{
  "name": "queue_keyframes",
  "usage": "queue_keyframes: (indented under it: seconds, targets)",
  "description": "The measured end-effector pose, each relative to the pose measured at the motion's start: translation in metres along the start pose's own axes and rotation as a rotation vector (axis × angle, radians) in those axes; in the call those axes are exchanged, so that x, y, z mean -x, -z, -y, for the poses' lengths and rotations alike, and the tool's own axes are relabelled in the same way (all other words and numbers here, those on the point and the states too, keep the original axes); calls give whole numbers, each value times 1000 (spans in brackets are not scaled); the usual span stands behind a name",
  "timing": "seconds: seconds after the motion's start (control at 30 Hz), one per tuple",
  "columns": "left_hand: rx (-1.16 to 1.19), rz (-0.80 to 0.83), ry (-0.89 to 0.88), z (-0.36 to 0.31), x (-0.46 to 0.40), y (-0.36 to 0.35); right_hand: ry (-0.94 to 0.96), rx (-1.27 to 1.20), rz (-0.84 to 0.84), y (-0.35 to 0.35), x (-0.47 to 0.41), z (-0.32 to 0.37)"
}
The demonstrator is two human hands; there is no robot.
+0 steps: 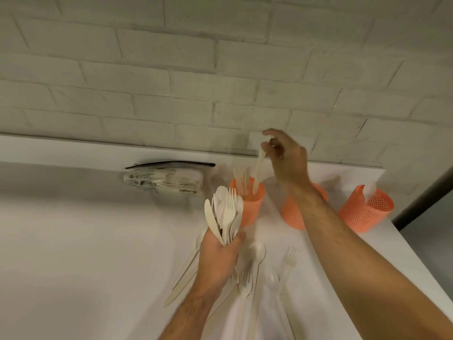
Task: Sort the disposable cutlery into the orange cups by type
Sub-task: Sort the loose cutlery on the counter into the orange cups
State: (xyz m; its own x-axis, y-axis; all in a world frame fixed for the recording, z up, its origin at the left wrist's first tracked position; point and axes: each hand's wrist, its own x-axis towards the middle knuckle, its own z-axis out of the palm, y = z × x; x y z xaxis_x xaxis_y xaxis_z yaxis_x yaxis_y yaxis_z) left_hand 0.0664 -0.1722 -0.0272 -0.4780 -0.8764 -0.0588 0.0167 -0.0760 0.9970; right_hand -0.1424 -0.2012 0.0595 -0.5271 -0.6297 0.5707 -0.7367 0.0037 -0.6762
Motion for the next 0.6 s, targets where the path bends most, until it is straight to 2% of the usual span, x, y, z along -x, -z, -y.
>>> queue_keyframes:
  seconds: [0.13, 0.2, 0.27, 0.33, 0.4, 0.43, 0.5, 0.6]
  targets:
    - [-14, -11, 2, 0, -1, -3, -131, 139, 240, -18, 13, -21]
    - [-52, -29, 2, 1, -2, -4, -120, 145, 237, -13, 20, -12]
    - [-98, -46, -3, 1, -4, -6, -84, 21, 275, -3, 28, 12]
    - [-124, -60, -7, 1, -4, -9, -33, -111, 503, 4, 40, 39]
    - [-136, -55, -23, 0, -4, -13, 78, -69, 752, 4, 49, 51]
    - [-141, -44, -32, -1, -4, -15, 115, -31, 819, 3, 53, 51]
    - [-131, -22, -42, -2, -3, -18, 109, -26, 818, 2, 54, 50]
    - [-44, -11, -9, -2, -1, -20, -15, -273, 779, 9, 50, 53]
